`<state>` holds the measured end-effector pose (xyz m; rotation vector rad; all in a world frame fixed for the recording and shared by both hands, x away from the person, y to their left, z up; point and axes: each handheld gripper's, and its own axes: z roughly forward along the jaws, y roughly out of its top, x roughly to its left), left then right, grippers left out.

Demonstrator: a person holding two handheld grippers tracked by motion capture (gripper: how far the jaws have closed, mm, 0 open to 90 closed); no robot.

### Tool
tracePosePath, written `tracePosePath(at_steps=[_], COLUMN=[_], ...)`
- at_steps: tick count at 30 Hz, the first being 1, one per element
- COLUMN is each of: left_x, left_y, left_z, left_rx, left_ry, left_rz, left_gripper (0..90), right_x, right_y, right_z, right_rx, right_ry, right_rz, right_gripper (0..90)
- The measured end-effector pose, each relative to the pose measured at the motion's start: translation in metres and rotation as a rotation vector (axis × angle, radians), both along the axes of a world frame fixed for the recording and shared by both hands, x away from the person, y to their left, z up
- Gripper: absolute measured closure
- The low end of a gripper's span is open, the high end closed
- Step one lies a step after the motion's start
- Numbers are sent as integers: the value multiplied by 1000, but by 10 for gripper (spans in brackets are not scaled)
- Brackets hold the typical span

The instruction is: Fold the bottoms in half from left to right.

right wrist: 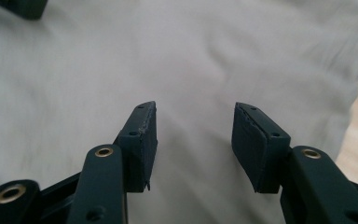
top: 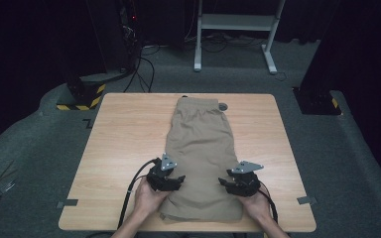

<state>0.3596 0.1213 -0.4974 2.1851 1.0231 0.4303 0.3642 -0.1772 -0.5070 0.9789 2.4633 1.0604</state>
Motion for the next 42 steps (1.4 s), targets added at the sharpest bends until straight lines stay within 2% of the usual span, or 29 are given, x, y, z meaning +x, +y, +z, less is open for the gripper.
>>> tracePosePath(at_steps=[3, 4, 6, 10, 11, 12, 13, 16, 18, 19, 20, 23, 24, 25, 26, 27, 28, 29, 30, 32, 34, 35, 36, 38, 39, 40, 42], left_x=[5, 12, 20, 43, 43, 57, 63, 70, 59, 59, 41, 9, -2, -2, -19, -19, -31, -31, -37, -37, -37, -37, -37, -38, -39, -45, -53], left_y=[0, 0, -2, -1, -1, 1, 1, 3, 8, 8, 15, 30, 36, 36, 45, 45, 47, 47, 47, 47, 45, 45, 44, 43, 42, 42, 41], left_z=[-7, -13, -17, -18, -18, -18, -18, -14, -8, -8, 0, 8, 9, 9, 10, 10, 8, 8, 3, -3, -8, -8, -12, -13, -13, -13, -12], left_rx=[5, 18, 27, 18, 18, 10, 9, 22, -16, -16, -37, -73, -98, -98, -137, -137, -119, -119, -118, -128, -129, -129, -139, -132, -119, -103, -83], left_ry=[14, 10, -4, 1, 1, 8, 13, 21, 8, 8, -8, -33, -32, -32, -13, -13, -2, -2, 23, 49, 73, 73, 90, 94, 94, 91, 81], left_rz=[27, 55, 65, 93, 93, 124, 139, 153, 154, 154, 140, 134, 145, 145, 155, 155, 146, 146, 144, 153, 150, 150, 134, 132, 129, 124, 127], left_gripper=[402, 410, 410, 412, 411, 403, 400, 399, 394, 394, 394, 401, 413, 428, 443, 459, 471, 477, 485, 503, 565, 625, 691, 770, 770, 833, 861], right_x=[-1, 3, 7, 22, 22, 32, 36, 46, 47, 46, 46, 45, 45, 45, 45, 45, 45, 45, 45, 45, 44, 44, 44, 44, 44, 44, 44], right_y=[1, 1, 2, 7, 7, 7, 8, 12, 14, 14, 14, 13, 13, 13, 13, 13, 13, 13, 13, 13, 13, 13, 13, 13, 13, 13, 13], right_z=[-6, -11, -12, -13, -13, -14, -14, -14, -14, -14, -14, -15, -16, -16, -16, -16, -16, -16, -16, -16, -16, -16, -16, -16, -16, -16, -16], right_rx=[-24, -17, -23, -25, -25, -16, -13, -18, -22, -20, -15, -7, -4, -4, -1, 0, 0, -1, -1, -1, -2, -2, -4, -4, -4, -5, -5], right_ry=[2, 16, 1, -4, -4, -17, -13, -11, -14, -14, -17, -25, -26, -26, -26, -26, -27, -27, -27, -27, -28, -28, -30, -32, -32, -34, -34], right_rz=[-1, -15, -24, -53, -53, -66, -76, -97, -103, -106, -108, -108, -110, -110, -111, -111, -111, -112, -113, -113, -114, -114, -116, -115, -115, -112, -112], right_gripper=[506, 515, 520, 514, 514, 514, 514, 514, 514, 513, 513, 512, 512, 512, 512, 512, 512, 512, 512, 512, 512, 512, 513, 513, 513, 513, 513])
